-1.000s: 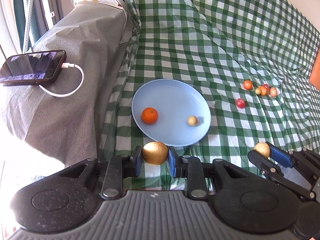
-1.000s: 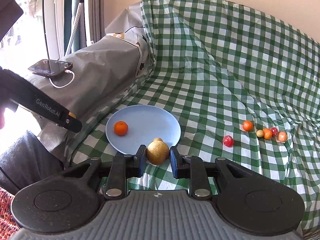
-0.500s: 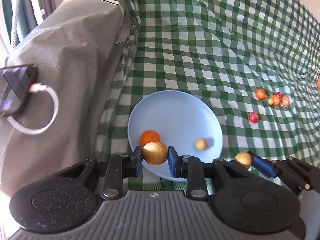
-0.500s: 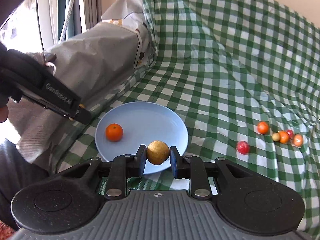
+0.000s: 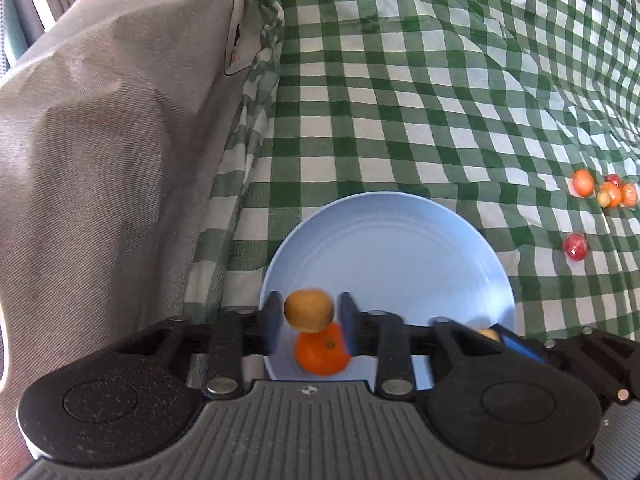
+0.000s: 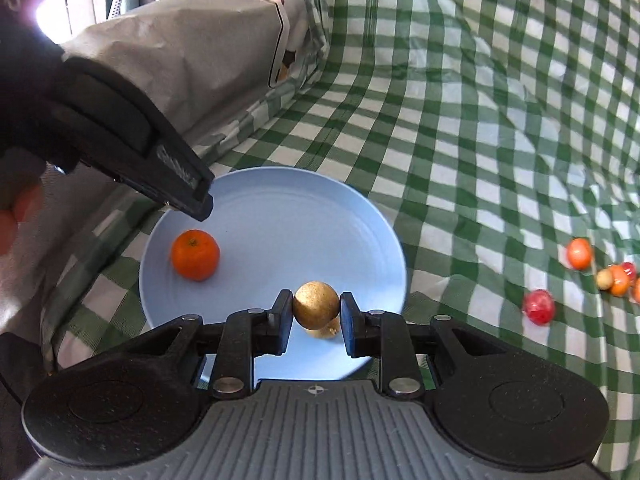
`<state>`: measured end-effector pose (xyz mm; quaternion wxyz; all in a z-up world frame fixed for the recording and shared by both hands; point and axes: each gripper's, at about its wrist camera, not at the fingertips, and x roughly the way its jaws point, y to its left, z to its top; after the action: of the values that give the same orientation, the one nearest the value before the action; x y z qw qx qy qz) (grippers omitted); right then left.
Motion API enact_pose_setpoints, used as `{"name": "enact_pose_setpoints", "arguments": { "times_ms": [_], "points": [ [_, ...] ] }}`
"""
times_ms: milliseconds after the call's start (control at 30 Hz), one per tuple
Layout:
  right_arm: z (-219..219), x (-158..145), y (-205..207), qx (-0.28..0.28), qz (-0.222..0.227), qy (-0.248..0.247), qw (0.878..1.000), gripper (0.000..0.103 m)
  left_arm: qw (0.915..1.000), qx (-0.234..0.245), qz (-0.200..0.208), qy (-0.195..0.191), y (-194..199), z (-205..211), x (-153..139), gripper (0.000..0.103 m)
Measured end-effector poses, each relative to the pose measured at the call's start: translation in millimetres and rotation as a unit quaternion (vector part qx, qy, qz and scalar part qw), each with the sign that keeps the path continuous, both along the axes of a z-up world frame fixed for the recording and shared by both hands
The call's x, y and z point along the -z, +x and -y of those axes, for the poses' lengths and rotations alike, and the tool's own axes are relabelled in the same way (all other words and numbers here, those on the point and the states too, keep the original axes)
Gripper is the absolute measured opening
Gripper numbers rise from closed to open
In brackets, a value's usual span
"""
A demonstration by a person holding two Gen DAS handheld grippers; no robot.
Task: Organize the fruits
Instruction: 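Release both yellow fruits onto the blue plate, then raise both tools away from the plate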
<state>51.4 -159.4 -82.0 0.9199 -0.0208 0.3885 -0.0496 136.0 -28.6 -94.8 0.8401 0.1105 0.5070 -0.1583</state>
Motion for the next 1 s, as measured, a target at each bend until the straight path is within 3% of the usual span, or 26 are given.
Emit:
{"name": "enact_pose_setpoints", "arguments": {
  "times_ms": [33,67,100,167,267,400,667,867,1000],
  "points": [
    [2.5,0.2,2.8,0.000,-0.004,0.011,1.000,0.027,1.0000,-0.005,-0.003,-0.001,0.6,-0.9,-1.7,0.091],
    [4.6,-0.9,3.6,0.004,-0.005,0.021,1.000,0.034,0.9999,-0.015,0.001,-0.004,-0.5,-3.2,-5.4,0.100],
    [6.3,-3.0,3.5,0.010,-0.007,0.026,1.000,0.048,0.9996,-0.025,0.013,-0.009,-3.8,-6.1,-11.2,0.103],
    [8.9,-10.6,-2.9,0.024,-0.004,0.028,0.999,0.062,0.9995,-0.019,0.022,-0.012,-12.4,-8.8,-24.0,0.103],
    [10.6,-24.8,-23.3,0.041,0.000,0.027,0.999,0.076,1.0000,-0.003,-0.002,0.005,-24.7,-9.4,-41.0,0.103],
    [10.0,-48.7,-62.7,0.065,0.009,0.025,0.998,0.081,0.9993,0.014,-0.018,0.030,-51.3,-12.9,-69.0,0.103],
    [16.1,-92.6,-141.7,0.121,0.060,0.042,0.990,0.084,0.9988,0.041,0.020,0.015,-120.0,-21.6,-163.0,0.103],
    [23.7,-121.0,-188.9,0.148,0.104,0.046,0.982,0.084,0.9899,0.121,0.065,0.037,-175.1,-7.5,-231.1,0.103],
    [34.4,-133.7,-209.2,0.164,0.121,0.043,0.978,0.084,0.9841,0.148,0.090,0.039,-210.4,-1.8,-268.7,0.103]
  ]
}}
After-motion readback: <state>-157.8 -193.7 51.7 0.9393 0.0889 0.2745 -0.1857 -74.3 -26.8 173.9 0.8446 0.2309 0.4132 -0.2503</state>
